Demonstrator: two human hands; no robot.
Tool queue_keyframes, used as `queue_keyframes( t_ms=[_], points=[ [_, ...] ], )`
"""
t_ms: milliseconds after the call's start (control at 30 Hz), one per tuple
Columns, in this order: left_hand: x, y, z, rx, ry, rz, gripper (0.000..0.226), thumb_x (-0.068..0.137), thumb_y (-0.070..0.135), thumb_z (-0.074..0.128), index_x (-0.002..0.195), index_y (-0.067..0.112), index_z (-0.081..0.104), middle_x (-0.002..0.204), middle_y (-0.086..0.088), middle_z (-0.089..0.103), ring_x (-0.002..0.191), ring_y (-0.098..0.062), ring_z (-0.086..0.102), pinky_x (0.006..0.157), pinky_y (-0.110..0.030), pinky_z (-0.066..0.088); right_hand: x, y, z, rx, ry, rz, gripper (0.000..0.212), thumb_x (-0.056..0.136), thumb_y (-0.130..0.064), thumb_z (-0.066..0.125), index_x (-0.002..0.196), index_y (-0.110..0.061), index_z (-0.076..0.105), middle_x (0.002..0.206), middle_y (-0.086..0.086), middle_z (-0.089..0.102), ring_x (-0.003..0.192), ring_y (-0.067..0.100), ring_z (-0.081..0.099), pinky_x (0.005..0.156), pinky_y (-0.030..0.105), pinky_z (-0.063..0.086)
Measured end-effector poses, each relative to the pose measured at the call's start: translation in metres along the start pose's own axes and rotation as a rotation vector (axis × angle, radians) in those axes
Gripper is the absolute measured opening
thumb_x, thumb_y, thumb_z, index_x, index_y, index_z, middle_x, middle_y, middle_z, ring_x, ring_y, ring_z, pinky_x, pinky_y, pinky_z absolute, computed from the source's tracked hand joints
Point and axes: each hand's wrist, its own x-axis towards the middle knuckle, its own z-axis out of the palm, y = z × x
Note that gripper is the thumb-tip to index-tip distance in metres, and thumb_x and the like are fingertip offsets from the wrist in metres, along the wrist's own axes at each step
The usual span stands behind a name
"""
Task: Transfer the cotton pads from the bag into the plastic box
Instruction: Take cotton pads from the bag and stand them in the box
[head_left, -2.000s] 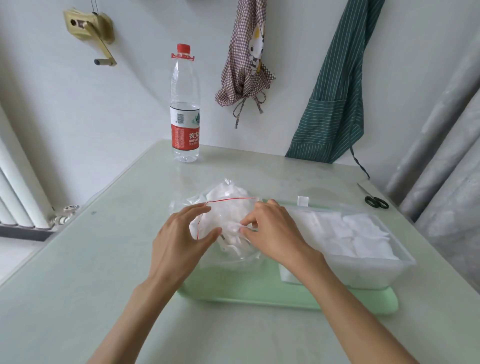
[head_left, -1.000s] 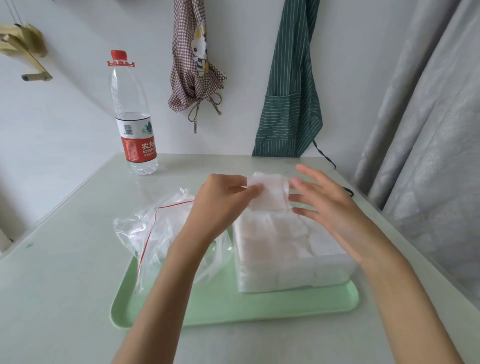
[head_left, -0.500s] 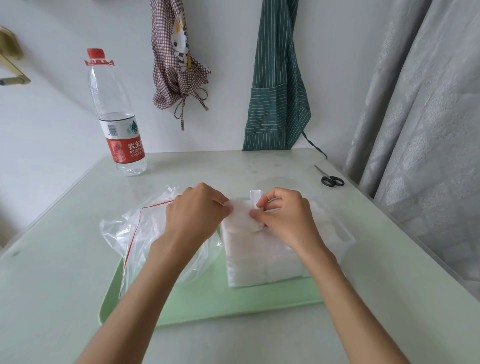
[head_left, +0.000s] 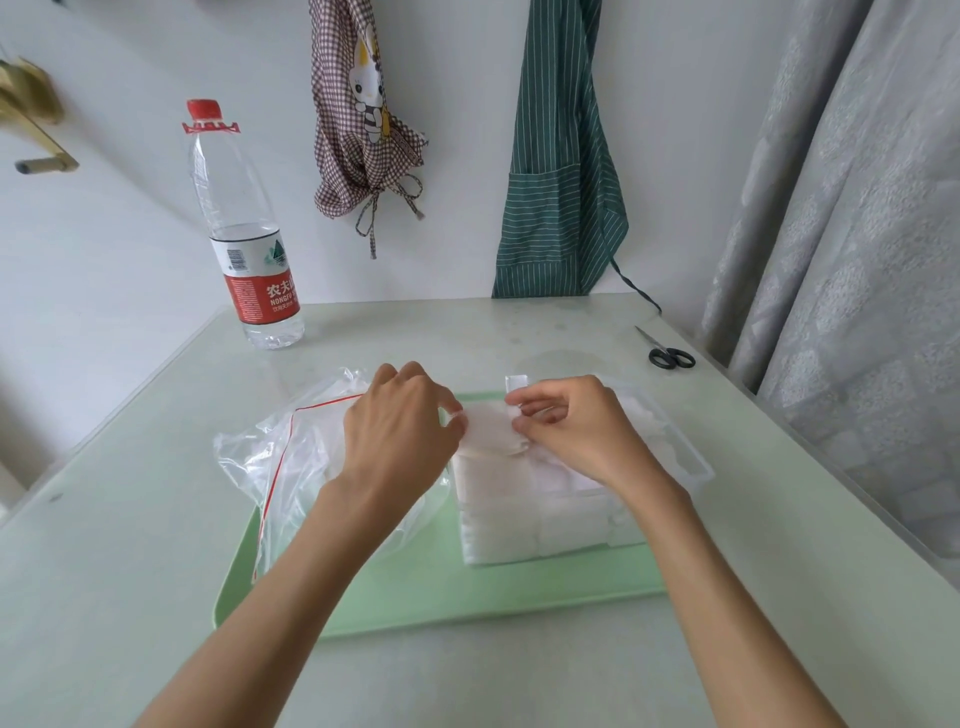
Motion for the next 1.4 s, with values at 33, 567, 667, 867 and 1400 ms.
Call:
queue_keyframes(
  t_ms=[33, 567, 667, 867, 1400],
  points=[
    [0.0, 0.0, -0.001, 0.002, 0.012, 0.0, 0.02, 0.088, 0.041, 0.059, 0.105, 0.035, 0.067, 0.112, 0.01, 0.055, 0.109, -0.015, 0.043, 0.067, -0.027, 0.032, 0.0, 0.0, 0.001, -0.006, 0.029, -0.012, 0.018, 0.075, -0.012, 0.074, 0.088, -0.024, 0.073, 0.079, -0.007, 0.068, 0.065, 0.006, 0.059, 0.072, 0.019, 0.049],
    [0.017, 0.009, -0.008, 0.285, -0.179, 0.358, 0.029, 0.086, 0.036, 0.061, 0.114, 0.036, 0.061, 0.11, 0.01, 0.065, 0.112, -0.014, 0.046, 0.079, -0.022, 0.026, 0.002, 0.004, 0.0, -0.292, -0.239, -0.146, 0.032, 0.08, -0.022, 0.074, 0.112, -0.022, 0.068, 0.09, -0.005, 0.053, 0.086, 0.012, 0.055, 0.084, 0.023, 0.046],
    [0.018, 0.009, -0.005, 0.253, -0.19, 0.348, 0.027, 0.085, 0.033, 0.063, 0.112, 0.034, 0.062, 0.11, 0.009, 0.065, 0.111, -0.015, 0.048, 0.08, -0.023, 0.028, 0.003, 0.005, 0.001, -0.284, -0.269, -0.108, 0.028, 0.08, -0.022, 0.074, 0.106, -0.027, 0.065, 0.088, -0.007, 0.051, 0.082, 0.01, 0.052, 0.083, 0.025, 0.046],
    [-0.009, -0.018, -0.021, -0.125, 0.059, 0.195, 0.023, 0.086, 0.034, 0.062, 0.109, 0.037, 0.064, 0.104, 0.016, 0.065, 0.103, -0.01, 0.052, 0.076, -0.024, 0.033, -0.002, 0.004, 0.002, -0.17, -0.136, -0.149, 0.024, 0.073, -0.019, 0.079, 0.095, -0.024, 0.071, 0.086, -0.003, 0.06, 0.082, 0.015, 0.058, 0.08, 0.026, 0.048],
    [-0.035, -0.122, -0.044, -0.069, -0.427, 0.035, 0.074, 0.068, 0.033, 0.08, 0.131, 0.035, 0.041, 0.137, 0.013, 0.024, 0.12, -0.013, 0.038, 0.098, -0.036, 0.041, -0.039, -0.08, 0.083, -0.499, -0.104, -0.536, 0.021, 0.089, -0.038, 0.06, 0.107, -0.031, 0.07, 0.098, -0.015, 0.067, 0.099, 0.008, 0.051, 0.082, 0.021, 0.035]
  ],
)
